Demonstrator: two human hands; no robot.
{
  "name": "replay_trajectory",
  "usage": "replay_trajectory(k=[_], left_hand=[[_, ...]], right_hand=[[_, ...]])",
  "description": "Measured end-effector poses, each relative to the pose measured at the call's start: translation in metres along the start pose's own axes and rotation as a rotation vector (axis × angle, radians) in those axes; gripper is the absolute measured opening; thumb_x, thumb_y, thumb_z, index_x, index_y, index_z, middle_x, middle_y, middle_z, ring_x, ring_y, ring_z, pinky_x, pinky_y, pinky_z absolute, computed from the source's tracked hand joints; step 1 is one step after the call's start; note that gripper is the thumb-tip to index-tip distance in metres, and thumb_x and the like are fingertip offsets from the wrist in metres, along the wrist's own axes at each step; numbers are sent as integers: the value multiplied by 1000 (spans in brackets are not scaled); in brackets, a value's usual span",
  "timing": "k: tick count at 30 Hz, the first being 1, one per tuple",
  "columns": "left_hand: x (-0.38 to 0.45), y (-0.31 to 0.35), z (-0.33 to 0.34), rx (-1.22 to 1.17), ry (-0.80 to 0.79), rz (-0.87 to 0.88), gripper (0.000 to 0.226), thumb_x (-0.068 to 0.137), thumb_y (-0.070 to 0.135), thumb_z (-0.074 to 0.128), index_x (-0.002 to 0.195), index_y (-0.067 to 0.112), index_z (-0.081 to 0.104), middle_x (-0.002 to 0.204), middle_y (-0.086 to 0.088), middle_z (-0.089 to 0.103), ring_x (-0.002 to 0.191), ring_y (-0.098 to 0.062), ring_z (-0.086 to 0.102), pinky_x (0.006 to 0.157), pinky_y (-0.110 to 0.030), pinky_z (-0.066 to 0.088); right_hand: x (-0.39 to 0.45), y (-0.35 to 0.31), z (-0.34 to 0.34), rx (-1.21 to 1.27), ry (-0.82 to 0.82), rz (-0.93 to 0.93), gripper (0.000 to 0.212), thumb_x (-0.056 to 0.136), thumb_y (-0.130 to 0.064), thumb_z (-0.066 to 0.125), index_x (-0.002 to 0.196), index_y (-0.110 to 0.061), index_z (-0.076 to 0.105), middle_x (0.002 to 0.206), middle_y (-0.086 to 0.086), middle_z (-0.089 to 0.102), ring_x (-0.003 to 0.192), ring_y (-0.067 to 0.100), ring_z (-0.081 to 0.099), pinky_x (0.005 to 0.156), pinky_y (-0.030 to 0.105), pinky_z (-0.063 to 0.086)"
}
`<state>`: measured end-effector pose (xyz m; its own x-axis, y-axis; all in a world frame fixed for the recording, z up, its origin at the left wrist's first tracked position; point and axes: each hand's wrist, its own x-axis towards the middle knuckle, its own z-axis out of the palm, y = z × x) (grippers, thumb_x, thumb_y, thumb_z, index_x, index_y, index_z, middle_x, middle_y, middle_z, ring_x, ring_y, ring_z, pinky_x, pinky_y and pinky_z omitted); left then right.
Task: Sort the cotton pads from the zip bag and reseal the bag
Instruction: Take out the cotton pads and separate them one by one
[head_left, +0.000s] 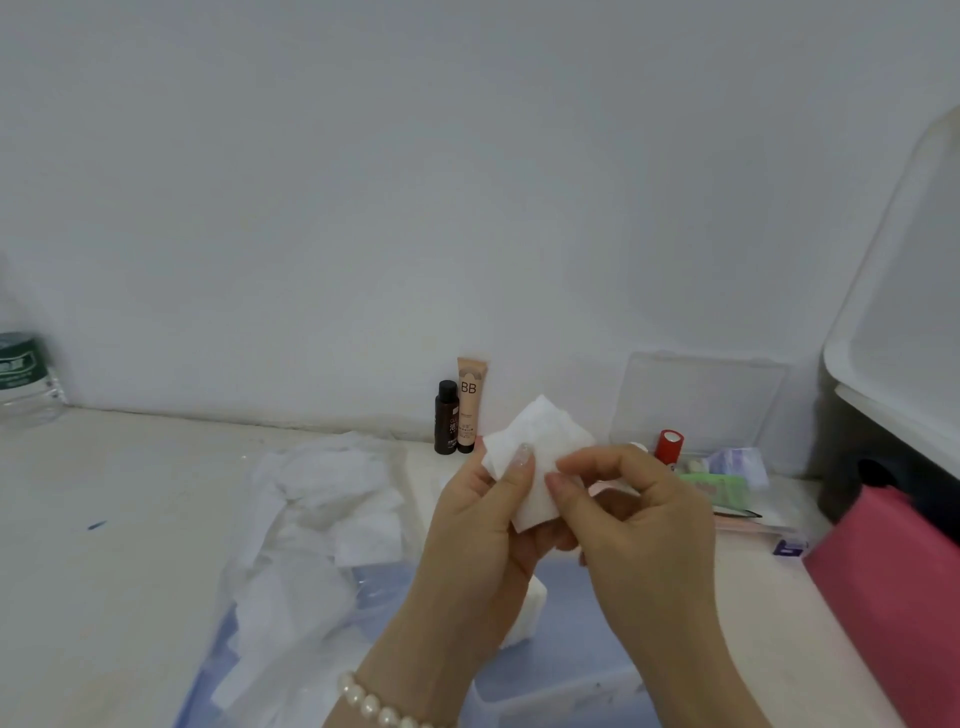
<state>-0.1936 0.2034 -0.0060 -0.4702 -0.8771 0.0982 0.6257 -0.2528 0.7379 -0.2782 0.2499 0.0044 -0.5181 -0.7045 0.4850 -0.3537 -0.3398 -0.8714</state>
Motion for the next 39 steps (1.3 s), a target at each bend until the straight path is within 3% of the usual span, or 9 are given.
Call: replay_trajectory(k=[3,7,12,17,21,25,30,35,39], left_hand=[[-1,5,-1,-91,-7,-25,42,81,18,52,118,-2,57,109,-22,68,100,-31,67,78,-37,58],[-1,5,-2,-49,-13,-9,45,80,17,53,122,-1,55,111,-22,67,97,-28,67,75,-33,58],[-1,3,-3,-98,-51,-47,41,87,13,58,125,-1,54,109,-21,65,96,-25,65,76,-29,56],[1,0,-4,-143,-73,-83,52,75,11,54,125,-2,52,115,-26,63,107,-34,63,84,-34,54],[0,-3,-2,-159,-97,-70,51,73,10,53,122,-3,54,103,-21,68,91,-27,67,75,-32,57],[-2,-4,-2,-181,-98,-72,48,72,11,53,118,0,59,108,-21,67,93,-28,66,82,-35,54],[-5,-2,1,-184,-129,-64,32,74,3,58,104,0,66,94,-18,70,80,-25,69,70,-31,57],[-4,3,0,-184,-80,-123,49,77,20,58,120,-4,59,111,-24,64,98,-32,63,81,-35,53],[-1,11,-8,-116,-78,-189,45,76,27,53,104,-5,68,98,-22,69,79,-29,68,67,-32,57]], right_hand=[[5,6,-5,-110,88,-59,21,72,-11,78,71,-26,64,66,-1,58,56,11,51,51,11,40],[1,1,-3,-242,126,-297,15,72,-22,66,79,-34,59,73,-12,58,69,3,52,59,6,38],[1,7,1,-239,38,-184,30,73,-24,72,89,-42,54,87,-16,59,84,0,52,68,5,37],[1,7,-3,-263,-17,-124,36,73,-11,75,85,-36,53,83,-12,56,77,-2,47,67,5,35],[1,5,-5,-285,-27,-144,34,71,-7,75,76,-34,54,73,-11,54,73,0,46,65,7,35],[-1,6,-2,-302,53,-227,35,70,-12,76,70,-34,49,76,-15,53,79,-3,47,67,5,36],[-6,3,2,-373,107,-318,27,65,-19,66,77,-35,47,76,-15,54,82,-1,49,67,2,35],[-4,2,-3,-291,25,-217,46,70,-4,75,77,-43,53,83,-19,63,85,-6,53,70,1,37],[3,4,-11,-301,-97,-229,46,67,2,77,66,-39,57,70,-19,65,77,-3,58,67,2,39]])
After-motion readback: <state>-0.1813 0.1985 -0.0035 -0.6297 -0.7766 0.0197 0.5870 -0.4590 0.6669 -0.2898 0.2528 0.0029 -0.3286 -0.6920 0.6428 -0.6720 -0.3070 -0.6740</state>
